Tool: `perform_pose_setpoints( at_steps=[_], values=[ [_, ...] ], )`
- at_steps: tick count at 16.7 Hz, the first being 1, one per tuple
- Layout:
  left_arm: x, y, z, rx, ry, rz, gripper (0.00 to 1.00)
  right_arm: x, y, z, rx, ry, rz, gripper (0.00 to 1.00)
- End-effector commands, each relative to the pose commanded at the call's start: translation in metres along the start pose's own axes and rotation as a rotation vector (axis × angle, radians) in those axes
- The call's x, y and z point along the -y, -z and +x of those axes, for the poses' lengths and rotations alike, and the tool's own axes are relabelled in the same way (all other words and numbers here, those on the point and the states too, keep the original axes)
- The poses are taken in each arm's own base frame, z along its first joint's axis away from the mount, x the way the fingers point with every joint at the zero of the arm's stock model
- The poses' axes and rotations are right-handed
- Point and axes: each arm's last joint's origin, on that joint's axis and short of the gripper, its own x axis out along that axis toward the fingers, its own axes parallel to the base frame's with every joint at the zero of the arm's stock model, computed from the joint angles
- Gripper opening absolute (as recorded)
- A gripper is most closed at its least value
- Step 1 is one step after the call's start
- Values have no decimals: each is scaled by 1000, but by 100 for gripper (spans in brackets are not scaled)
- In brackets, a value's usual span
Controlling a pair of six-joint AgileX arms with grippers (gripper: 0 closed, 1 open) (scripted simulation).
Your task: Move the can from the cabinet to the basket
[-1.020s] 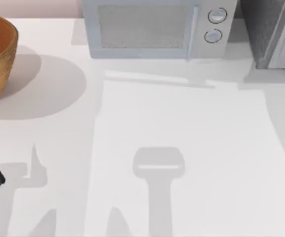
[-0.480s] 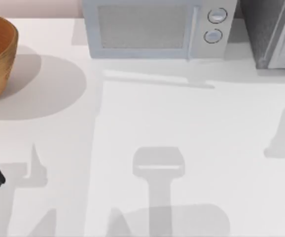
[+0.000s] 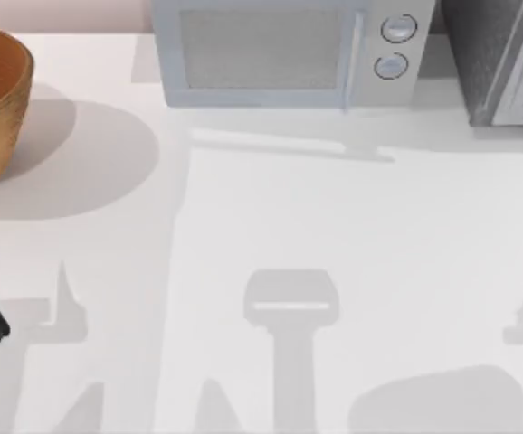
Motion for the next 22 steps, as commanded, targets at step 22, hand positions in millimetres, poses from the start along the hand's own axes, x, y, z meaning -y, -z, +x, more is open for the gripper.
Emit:
perform_pose_setpoints(
  at_steps=[22],
  values=[
    [0,0,0,0,0,0,100,-68,-150,111,236,47,72,0]
  ],
)
